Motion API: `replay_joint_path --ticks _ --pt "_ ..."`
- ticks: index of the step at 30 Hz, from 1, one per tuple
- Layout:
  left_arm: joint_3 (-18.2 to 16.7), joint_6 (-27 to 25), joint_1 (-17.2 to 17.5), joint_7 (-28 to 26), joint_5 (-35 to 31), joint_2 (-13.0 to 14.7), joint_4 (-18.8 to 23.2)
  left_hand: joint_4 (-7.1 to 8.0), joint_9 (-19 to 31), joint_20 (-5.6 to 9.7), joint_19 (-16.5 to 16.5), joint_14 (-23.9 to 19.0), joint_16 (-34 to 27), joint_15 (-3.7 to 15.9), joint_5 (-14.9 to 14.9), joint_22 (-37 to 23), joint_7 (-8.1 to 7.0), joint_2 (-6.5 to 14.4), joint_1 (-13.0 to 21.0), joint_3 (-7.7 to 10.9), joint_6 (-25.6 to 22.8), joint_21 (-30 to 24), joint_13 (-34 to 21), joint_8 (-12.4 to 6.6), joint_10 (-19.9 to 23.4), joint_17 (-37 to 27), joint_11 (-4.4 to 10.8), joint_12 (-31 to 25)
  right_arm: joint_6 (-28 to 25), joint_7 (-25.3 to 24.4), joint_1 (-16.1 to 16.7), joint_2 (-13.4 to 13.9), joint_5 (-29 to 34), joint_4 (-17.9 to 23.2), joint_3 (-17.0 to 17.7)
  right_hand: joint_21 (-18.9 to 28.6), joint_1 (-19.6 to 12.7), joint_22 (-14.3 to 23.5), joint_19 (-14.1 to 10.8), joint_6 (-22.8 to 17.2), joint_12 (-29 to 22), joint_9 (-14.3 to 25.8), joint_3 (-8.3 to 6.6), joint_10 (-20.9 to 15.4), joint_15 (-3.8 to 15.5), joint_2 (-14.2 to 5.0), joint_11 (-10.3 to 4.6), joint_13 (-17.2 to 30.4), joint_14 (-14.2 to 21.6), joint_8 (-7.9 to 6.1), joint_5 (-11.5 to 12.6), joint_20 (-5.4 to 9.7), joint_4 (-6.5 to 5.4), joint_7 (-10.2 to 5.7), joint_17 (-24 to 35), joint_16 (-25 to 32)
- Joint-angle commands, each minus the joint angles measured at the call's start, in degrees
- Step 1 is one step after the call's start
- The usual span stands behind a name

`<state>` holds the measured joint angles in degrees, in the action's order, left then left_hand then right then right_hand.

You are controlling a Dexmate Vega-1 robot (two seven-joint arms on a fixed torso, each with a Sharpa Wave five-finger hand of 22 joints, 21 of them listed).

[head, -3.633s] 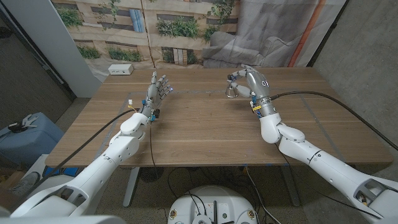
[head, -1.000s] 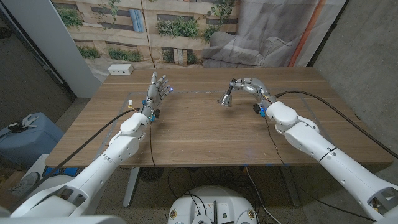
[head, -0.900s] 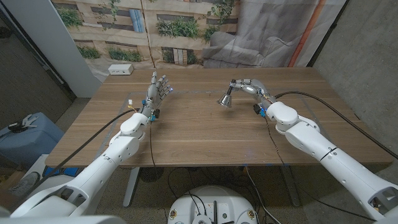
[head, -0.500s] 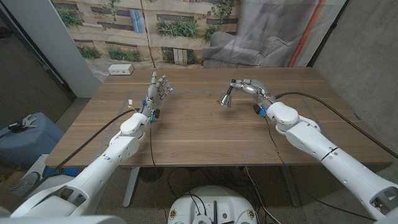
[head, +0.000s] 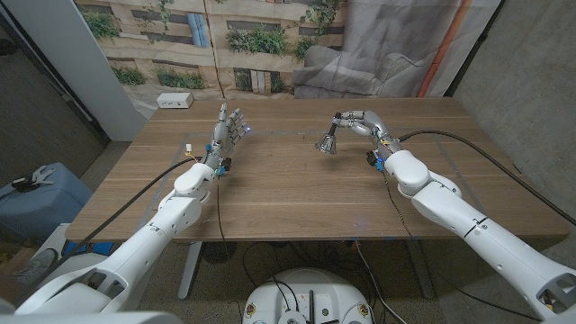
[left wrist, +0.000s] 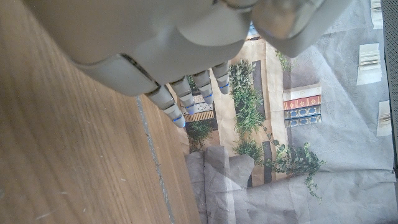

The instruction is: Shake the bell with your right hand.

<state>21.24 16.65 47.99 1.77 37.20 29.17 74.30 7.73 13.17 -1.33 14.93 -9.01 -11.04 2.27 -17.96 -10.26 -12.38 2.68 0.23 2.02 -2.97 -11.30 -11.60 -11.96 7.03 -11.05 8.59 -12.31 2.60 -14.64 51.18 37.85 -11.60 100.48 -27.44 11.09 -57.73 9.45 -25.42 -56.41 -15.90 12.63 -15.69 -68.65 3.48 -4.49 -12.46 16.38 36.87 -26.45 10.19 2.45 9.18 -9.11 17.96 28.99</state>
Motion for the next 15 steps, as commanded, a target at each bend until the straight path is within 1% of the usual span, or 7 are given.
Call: replay_joint_path --ticks 1,5,15 --pt "0.0 0.0 0.0 0.0 0.0 0.0 0.0 0.26 0.3 0.17 0.5 -0.3 -0.3 5.52 -0.3 -0.3 -0.35 0.5 -0.1 -0.02 0.0 -0.4 -0.3 -0.33 0.1 -0.3 0.29 -0.3 6.3 -6.0 0.3 -1.6 10.8 -3.0 -1.7 0.0 -0.9 0.3 0.0 -0.5 0.0 0.3 0.18 -0.2 9.24 -1.21 0.13 0.2 0.1 -0.38 0.3 3.76 -0.11 -0.86 0.2 0.1" --pt "0.0 0.0 0.0 0.0 0.0 0.0 0.0 0.26 0.3 0.15 0.5 -0.4 -0.3 5.53 -0.3 -0.3 -0.35 0.5 -0.1 -0.01 0.0 -0.4 -0.3 -0.33 0.1 -0.3 0.24 -0.3 7.8 -7.8 0.3 -2.3 14.0 -4.2 -2.1 0.0 -0.9 0.3 0.0 -0.4 0.0 0.3 0.21 -0.2 9.24 -1.26 0.13 0.2 0.2 -0.36 0.3 3.77 -0.14 -1.05 0.3 0.2" --pt "0.0 0.0 0.0 0.0 0.0 0.0 0.0 0.26 0.3 0.14 0.5 -0.3 -0.3 5.55 -0.3 -0.3 -0.35 0.5 -0.1 -0.01 0.0 -0.4 -0.3 -0.33 0.2 -0.3 0.42 -0.3 10.1 -11.6 0.6 -4.3 19.3 -6.5 -2.6 0.0 -0.9 0.3 0.0 -0.4 0.0 0.3 0.25 -0.1 9.27 -1.41 0.12 0.4 0.3 -0.39 0.3 3.87 -0.17 -0.99 0.4 0.2"
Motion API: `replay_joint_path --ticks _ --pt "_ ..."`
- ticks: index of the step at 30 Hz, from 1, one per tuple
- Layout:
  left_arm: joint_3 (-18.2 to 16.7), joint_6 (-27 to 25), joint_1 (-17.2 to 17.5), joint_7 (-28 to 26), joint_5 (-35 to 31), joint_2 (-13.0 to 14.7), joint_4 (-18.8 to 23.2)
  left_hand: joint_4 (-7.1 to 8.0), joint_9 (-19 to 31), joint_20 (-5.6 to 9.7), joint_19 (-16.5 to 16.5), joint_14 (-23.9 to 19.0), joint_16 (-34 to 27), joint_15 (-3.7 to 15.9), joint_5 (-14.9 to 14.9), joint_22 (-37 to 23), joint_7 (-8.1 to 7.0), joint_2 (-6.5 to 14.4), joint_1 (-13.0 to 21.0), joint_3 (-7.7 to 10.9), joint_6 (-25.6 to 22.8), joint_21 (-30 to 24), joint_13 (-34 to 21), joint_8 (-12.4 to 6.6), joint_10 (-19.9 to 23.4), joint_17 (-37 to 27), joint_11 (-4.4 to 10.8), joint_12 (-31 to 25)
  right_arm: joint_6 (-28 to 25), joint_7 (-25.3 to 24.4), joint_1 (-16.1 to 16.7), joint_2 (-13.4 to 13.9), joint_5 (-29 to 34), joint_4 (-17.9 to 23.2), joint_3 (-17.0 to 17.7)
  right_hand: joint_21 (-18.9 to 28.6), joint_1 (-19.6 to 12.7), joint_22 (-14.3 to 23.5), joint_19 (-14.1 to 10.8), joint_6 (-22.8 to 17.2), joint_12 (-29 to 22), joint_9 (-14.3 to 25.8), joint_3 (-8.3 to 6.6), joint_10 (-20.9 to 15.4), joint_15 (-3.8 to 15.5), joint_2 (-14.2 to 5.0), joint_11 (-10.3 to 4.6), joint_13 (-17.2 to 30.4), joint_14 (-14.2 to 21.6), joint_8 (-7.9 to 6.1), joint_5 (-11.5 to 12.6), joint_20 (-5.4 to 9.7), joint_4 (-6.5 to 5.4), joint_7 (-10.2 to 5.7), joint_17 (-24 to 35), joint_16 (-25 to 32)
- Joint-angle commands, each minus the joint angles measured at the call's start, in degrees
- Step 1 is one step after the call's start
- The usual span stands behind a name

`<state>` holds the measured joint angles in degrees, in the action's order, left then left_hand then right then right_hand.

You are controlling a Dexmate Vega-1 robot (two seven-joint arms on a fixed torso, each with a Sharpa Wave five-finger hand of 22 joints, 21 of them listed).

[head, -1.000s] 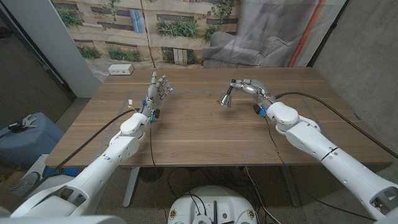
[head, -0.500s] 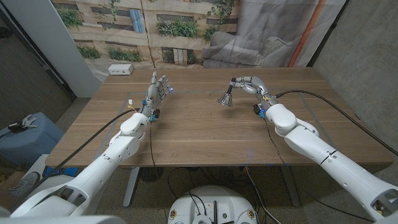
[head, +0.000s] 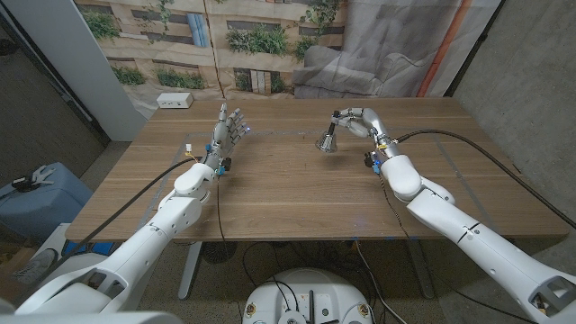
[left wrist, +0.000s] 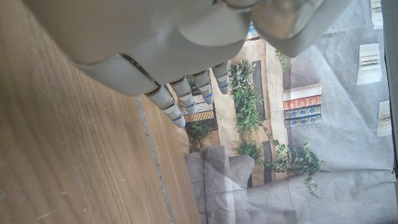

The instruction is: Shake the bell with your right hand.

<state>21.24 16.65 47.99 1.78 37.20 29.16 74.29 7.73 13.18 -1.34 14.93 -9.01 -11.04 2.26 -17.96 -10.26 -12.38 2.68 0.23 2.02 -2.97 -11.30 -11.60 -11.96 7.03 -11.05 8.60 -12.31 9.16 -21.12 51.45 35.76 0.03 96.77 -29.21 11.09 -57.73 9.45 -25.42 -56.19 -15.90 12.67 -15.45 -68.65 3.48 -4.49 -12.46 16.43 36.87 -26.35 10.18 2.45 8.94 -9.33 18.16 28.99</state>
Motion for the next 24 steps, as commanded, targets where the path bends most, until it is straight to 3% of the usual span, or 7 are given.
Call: replay_joint_path --ticks 1,9,24 --pt "0.0 0.0 0.0 0.0 0.0 0.0 0.0 0.26 0.2 0.16 0.5 -0.3 -0.3 5.57 -0.3 -0.3 -0.35 0.5 -0.1 -0.01 0.0 -0.4 -0.3 -0.34 0.1 -0.3 0.42 -0.3 4.4 -5.8 0.4 -2.4 8.5 -3.4 -1.0 0.0 -0.9 0.3 0.0 -0.7 0.0 0.3 -0.01 -0.1 9.29 -1.45 0.12 0.3 0.3 -0.52 0.3 3.91 0.07 -0.88 0.1 0.2" --pt "0.0 0.0 0.0 0.0 0.0 0.0 0.0 0.27 0.3 0.11 0.4 -0.3 -0.3 5.57 -0.3 -0.3 -0.35 0.5 -0.1 -0.02 0.0 -0.4 -0.3 -0.34 0.1 -0.3 0.28 -0.3 5.3 -8.2 1.0 -3.2 11.6 -4.3 -1.1 0.1 -0.9 0.3 -0.3 -0.7 0.0 0.2 0.07 0.0 9.34 -1.43 0.13 0.4 0.5 -0.54 0.2 3.94 0.11 -1.04 0.3 0.3" --pt "0.0 0.0 0.0 0.0 0.0 0.0 0.0 0.27 0.3 0.15 0.4 -0.3 -0.3 5.56 -0.3 -0.3 -0.35 0.4 -0.1 -0.02 0.0 -0.4 -0.3 -0.33 0.1 -0.3 0.39 -0.3 5.9 -7.3 0.4 -4.0 13.0 -4.9 -2.0 0.1 -0.7 0.3 -0.3 -0.2 0.2 0.3 0.15 0.4 9.26 -1.52 0.14 0.6 0.6 -0.42 0.1 3.97 -0.01 -1.40 0.2 0.0"
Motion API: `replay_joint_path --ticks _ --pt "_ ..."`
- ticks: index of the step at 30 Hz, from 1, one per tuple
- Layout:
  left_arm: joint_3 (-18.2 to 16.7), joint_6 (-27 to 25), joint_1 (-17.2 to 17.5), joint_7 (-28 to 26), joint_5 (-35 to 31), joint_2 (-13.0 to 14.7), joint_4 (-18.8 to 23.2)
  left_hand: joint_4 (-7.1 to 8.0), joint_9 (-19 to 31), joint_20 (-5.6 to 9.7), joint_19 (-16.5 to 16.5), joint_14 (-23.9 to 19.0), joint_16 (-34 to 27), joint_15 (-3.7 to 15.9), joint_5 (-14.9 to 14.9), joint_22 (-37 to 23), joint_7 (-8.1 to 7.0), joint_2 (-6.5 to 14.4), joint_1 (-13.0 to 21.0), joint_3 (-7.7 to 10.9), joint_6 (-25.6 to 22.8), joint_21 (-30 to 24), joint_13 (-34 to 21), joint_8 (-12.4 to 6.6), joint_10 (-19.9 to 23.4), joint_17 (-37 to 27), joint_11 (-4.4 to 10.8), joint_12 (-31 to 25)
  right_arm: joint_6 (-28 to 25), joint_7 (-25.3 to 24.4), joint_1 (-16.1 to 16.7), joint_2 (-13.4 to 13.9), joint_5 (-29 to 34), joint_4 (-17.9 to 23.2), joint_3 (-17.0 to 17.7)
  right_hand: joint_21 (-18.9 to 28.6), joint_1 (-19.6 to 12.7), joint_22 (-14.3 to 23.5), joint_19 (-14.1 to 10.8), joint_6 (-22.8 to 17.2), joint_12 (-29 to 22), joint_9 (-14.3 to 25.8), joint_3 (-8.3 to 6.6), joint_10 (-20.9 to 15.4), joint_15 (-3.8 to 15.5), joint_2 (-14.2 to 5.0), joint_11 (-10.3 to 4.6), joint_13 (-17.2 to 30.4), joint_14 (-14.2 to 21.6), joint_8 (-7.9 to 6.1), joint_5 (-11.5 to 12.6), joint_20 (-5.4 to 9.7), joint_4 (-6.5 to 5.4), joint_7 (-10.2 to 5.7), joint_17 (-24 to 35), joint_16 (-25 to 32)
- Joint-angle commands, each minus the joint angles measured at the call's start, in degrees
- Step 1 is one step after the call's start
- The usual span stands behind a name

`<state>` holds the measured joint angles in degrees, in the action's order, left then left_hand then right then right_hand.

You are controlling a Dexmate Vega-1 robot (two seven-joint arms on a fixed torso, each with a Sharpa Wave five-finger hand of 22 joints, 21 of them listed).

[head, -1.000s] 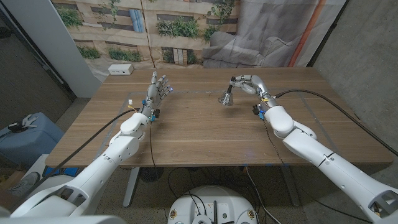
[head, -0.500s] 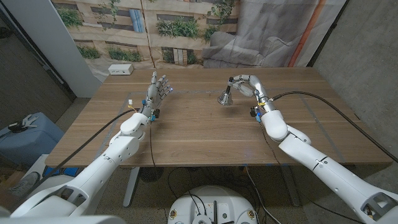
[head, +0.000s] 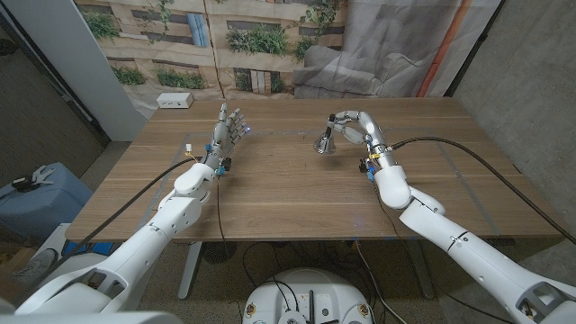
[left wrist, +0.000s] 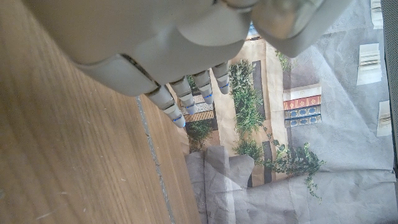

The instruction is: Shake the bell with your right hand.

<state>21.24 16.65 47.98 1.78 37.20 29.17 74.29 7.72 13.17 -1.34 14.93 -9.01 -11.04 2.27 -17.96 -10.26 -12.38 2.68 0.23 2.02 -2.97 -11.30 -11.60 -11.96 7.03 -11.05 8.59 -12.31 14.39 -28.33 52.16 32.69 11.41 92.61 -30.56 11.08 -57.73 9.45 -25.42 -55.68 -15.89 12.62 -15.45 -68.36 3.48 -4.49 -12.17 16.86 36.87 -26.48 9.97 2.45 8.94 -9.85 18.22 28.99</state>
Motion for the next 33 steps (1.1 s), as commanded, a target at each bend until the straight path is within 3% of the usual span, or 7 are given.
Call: replay_joint_path --ticks 1,33 --pt "0.0 0.0 0.0 0.0 0.0 0.0 0.0 0.27 0.3 0.14 0.4 -0.4 -0.3 5.55 -0.3 -0.3 -0.35 0.5 -0.1 -0.02 0.0 -0.4 -0.3 -0.34 0.1 -0.3 0.36 -0.3 1.0 -0.1 -0.5 -0.9 1.9 -0.9 -0.8 0.1 -0.7 0.3 -0.3 -0.7 0.2 0.3 0.13 0.2 9.25 -1.56 -0.15 0.2 0.5 -0.27 0.3 3.98 -0.03 -0.93 0.1 0.0" --pt "0.0 0.0 0.0 0.0 0.0 0.0 0.0 0.27 0.3 0.17 0.4 -0.3 -0.3 5.59 -0.3 -0.3 -0.35 0.5 -0.1 -0.01 0.0 -0.4 -0.3 -0.35 0.2 -0.3 0.25 -0.3 3.1 -0.4 -4.3 -3.8 7.0 -5.7 -5.3 0.0 -0.3 0.3 0.0 0.9 0.5 0.5 0.36 1.5 9.14 -1.63 -0.23 0.8 0.2 0.21 0.4 3.89 -0.05 -1.41 0.1 -0.6"
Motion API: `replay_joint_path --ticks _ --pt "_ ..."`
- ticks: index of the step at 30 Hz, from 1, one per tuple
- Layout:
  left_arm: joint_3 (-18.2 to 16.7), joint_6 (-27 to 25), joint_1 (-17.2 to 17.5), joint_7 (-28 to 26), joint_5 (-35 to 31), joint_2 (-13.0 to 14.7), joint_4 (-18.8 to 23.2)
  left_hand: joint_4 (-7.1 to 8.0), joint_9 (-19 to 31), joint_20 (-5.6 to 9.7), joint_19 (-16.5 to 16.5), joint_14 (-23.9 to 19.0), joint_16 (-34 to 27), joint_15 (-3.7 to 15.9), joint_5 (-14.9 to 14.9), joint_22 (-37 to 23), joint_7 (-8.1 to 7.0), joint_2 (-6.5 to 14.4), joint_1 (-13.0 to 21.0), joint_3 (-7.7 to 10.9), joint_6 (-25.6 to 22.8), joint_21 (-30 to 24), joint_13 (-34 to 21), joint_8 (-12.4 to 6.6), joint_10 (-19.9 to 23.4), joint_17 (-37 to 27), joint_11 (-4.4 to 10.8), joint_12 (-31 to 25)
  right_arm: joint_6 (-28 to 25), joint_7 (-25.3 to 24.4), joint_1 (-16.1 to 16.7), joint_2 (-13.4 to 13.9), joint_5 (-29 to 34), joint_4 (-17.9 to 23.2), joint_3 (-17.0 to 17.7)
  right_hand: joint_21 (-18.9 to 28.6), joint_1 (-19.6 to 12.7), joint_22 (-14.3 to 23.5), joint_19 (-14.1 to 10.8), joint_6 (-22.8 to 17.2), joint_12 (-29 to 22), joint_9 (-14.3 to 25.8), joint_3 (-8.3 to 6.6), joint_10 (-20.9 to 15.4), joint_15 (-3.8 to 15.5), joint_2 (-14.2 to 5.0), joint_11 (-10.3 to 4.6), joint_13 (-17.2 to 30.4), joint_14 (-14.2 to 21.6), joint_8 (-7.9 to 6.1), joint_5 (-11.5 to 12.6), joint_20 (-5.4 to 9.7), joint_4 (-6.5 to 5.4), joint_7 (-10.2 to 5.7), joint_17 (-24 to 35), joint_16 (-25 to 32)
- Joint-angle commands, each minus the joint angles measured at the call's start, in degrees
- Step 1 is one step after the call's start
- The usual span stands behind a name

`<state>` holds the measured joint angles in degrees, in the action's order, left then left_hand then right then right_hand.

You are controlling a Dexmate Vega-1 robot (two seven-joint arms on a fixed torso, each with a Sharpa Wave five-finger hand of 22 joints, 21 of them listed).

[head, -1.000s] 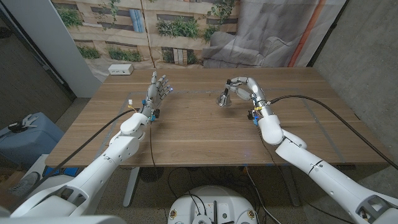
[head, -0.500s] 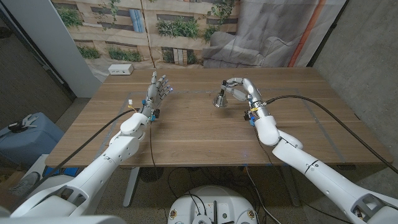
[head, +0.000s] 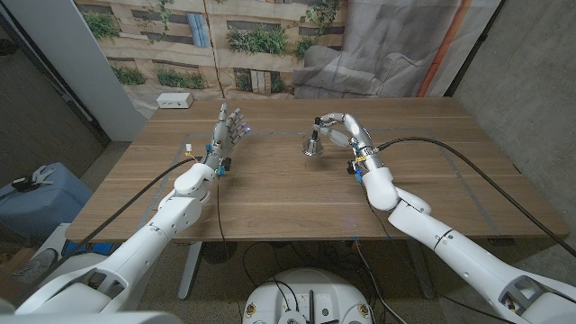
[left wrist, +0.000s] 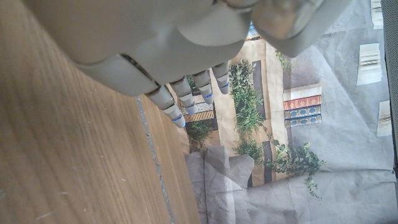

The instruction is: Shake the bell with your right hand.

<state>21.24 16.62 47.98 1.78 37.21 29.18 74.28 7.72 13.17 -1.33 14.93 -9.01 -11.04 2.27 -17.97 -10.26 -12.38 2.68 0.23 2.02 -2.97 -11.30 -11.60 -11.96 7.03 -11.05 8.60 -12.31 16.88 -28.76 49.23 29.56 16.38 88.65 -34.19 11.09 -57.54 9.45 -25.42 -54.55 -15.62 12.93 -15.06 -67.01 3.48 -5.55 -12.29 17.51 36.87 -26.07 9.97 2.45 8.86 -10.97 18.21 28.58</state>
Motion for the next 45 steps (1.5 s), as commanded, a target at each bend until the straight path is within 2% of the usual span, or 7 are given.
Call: replay_joint_path --ticks 1,15,45 --pt "0.0 0.0 0.0 0.0 0.0 0.0 0.0 0.27 0.3 0.20 0.4 -0.4 -0.3 5.62 -0.3 -0.3 -0.35 0.5 -0.1 -0.01 0.0 -0.4 -0.3 -0.35 0.2 -0.3 0.20 -0.3 0.9 0.0 -1.6 -0.7 2.3 -2.1 -1.9 0.0 -0.5 0.3 0.0 -0.3 0.2 0.2 -0.02 0.1 9.14 -0.59 -0.12 0.2 0.2 -0.22 0.4 3.87 0.05 -0.30 0.1 -0.3" --pt "0.0 0.0 0.0 0.0 0.0 0.0 0.0 0.27 0.3 0.17 0.4 -0.4 -0.3 5.61 -0.3 -0.3 -0.35 0.5 -0.1 -0.01 0.0 -0.4 -0.3 -0.34 0.1 -0.3 0.40 -0.3 2.1 -1.1 -2.7 -0.9 4.8 -4.3 -3.5 0.0 -0.1 0.3 0.0 -0.2 0.2 0.3 0.17 0.4 9.00 -0.57 -0.12 0.5 0.0 -0.22 0.5 3.79 -0.05 -0.16 0.2 -0.4" --pt "0.0 0.0 0.0 0.0 0.0 0.0 0.0 0.27 0.3 0.14 0.4 -0.4 -0.3 5.55 -0.3 -0.3 -0.35 0.5 -0.1 0.00 0.0 -0.4 -0.3 -0.33 0.1 -0.3 0.40 -0.3 0.5 2.0 -5.4 -1.0 5.4 -8.8 -7.0 0.0 1.4 0.3 0.0 0.7 0.8 0.4 1.11 1.5 8.41 0.26 -0.10 0.5 -0.8 0.09 0.6 2.64 -0.35 0.21 0.3 -0.8"
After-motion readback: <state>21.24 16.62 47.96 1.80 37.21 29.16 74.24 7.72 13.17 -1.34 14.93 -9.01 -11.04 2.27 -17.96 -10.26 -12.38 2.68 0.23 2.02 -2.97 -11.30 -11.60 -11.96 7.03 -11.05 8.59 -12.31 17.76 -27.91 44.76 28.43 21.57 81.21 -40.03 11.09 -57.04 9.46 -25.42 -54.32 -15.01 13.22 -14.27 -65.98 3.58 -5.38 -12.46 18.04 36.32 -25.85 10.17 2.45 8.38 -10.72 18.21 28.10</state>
